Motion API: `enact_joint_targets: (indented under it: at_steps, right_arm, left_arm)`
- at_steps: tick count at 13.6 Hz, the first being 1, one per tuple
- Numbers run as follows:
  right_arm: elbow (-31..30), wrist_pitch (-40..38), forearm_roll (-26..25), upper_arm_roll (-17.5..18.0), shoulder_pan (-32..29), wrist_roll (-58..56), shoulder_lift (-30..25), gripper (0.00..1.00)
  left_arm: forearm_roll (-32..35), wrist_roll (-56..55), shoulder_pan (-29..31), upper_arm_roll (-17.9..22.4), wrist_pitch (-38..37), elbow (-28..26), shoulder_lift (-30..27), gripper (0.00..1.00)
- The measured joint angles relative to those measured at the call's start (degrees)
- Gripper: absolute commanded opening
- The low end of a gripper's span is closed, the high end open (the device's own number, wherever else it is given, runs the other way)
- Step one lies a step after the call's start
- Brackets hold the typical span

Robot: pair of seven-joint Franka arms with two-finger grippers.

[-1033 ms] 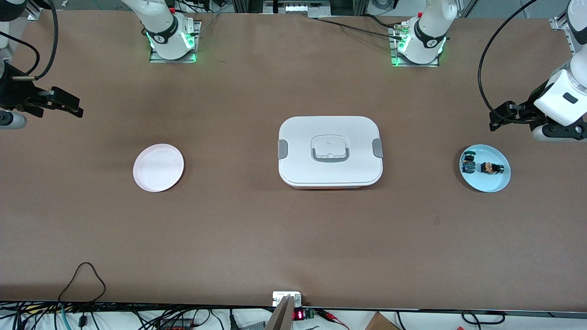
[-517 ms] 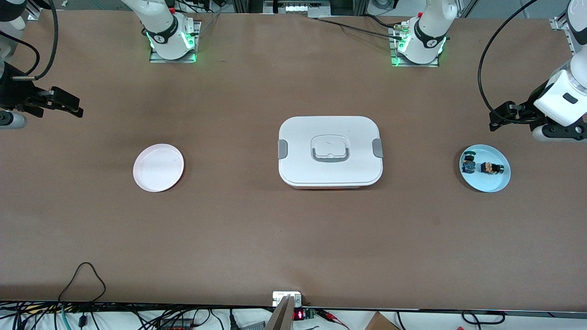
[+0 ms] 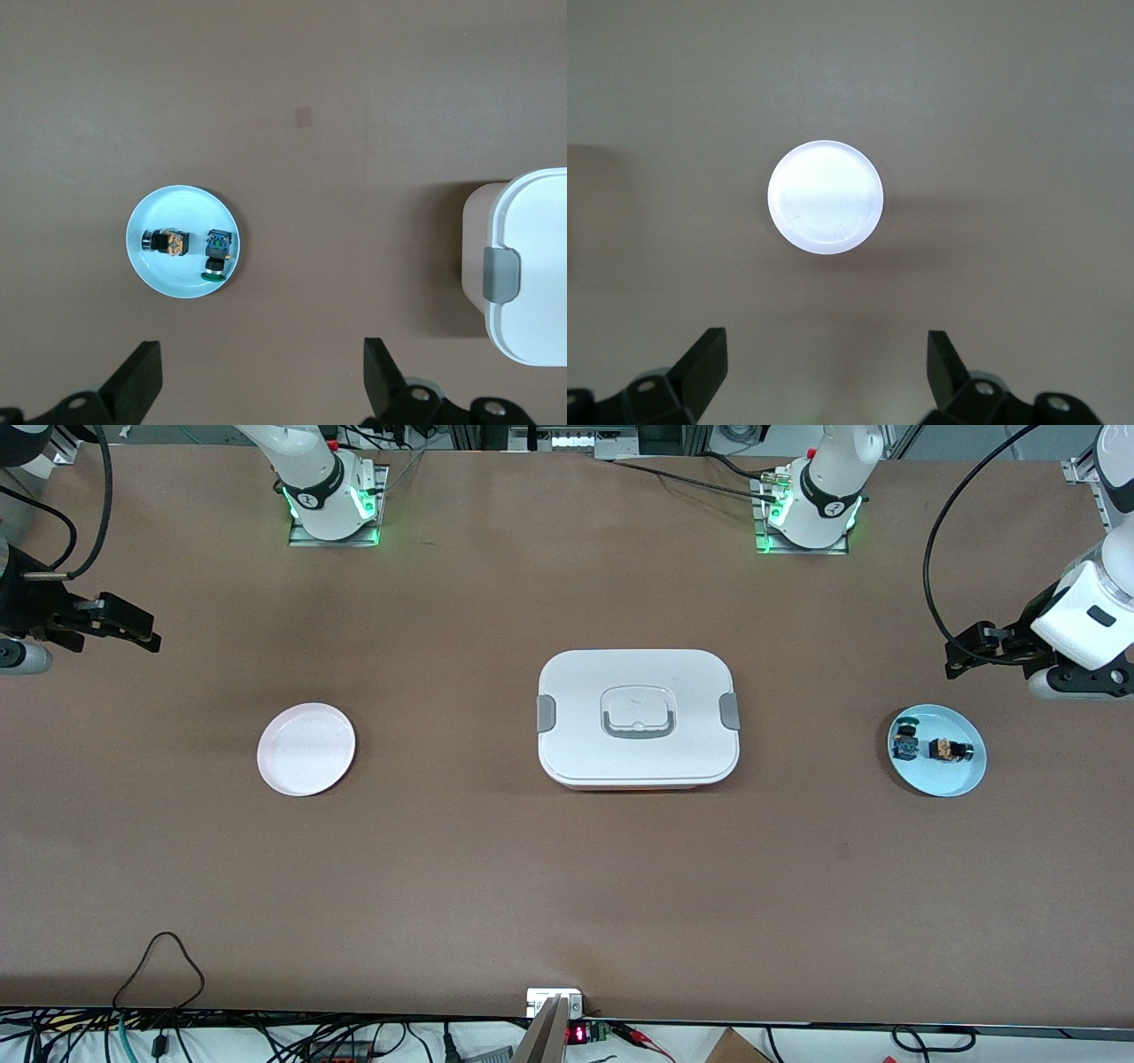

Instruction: Transfer orange switch to right arm and place

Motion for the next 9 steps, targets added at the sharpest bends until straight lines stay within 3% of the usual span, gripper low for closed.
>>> enact_joint_targets:
  at_steps: [9]
  right_arm:
    - [0.0, 0.0, 0.0, 0.0, 0.0, -0.01, 0.05, 1.0]
  left_arm:
    - [0.0, -3.07, 0.0, 0.0, -7.17, 0.22, 0.56, 1.0]
